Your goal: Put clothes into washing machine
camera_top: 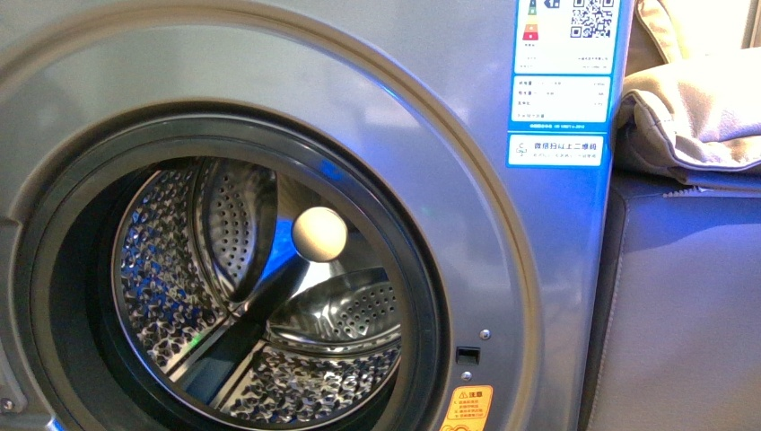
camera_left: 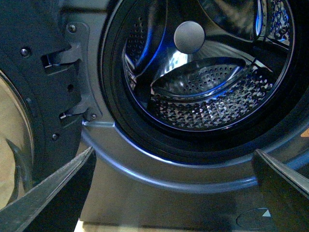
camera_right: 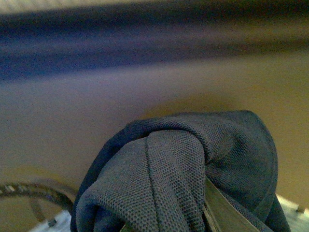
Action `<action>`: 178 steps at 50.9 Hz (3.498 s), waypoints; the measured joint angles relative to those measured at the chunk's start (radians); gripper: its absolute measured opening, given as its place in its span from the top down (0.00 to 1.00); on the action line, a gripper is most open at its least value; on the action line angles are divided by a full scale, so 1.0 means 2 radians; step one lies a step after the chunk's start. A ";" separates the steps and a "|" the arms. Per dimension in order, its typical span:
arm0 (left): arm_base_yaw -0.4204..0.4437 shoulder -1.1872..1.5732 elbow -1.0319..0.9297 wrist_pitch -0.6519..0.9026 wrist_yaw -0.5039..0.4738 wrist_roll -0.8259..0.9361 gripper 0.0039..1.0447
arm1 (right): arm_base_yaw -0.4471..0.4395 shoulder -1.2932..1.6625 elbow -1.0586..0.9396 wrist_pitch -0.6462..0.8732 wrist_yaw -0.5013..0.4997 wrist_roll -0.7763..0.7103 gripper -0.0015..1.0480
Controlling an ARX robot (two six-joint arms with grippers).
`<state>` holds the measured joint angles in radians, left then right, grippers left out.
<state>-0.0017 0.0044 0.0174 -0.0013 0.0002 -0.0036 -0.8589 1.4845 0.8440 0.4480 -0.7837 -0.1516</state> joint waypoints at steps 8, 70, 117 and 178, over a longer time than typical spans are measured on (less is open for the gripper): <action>0.000 0.000 0.000 0.000 0.000 0.000 0.06 | 0.009 -0.051 0.068 -0.009 -0.011 0.041 0.93; 0.000 0.000 0.000 0.000 0.000 0.000 0.06 | 0.623 -0.125 0.430 -0.273 0.238 0.007 0.93; 0.121 0.279 0.217 0.294 0.307 -0.179 0.06 | 0.624 -0.129 0.430 -0.272 0.241 0.002 0.93; -0.386 0.620 0.523 0.299 0.116 -0.004 0.06 | 0.623 -0.130 0.430 -0.271 0.244 0.000 0.93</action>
<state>-0.7734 1.2442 1.0637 0.5961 0.2329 -0.0120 0.3878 1.2255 1.7035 -0.0948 -0.2962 -0.1509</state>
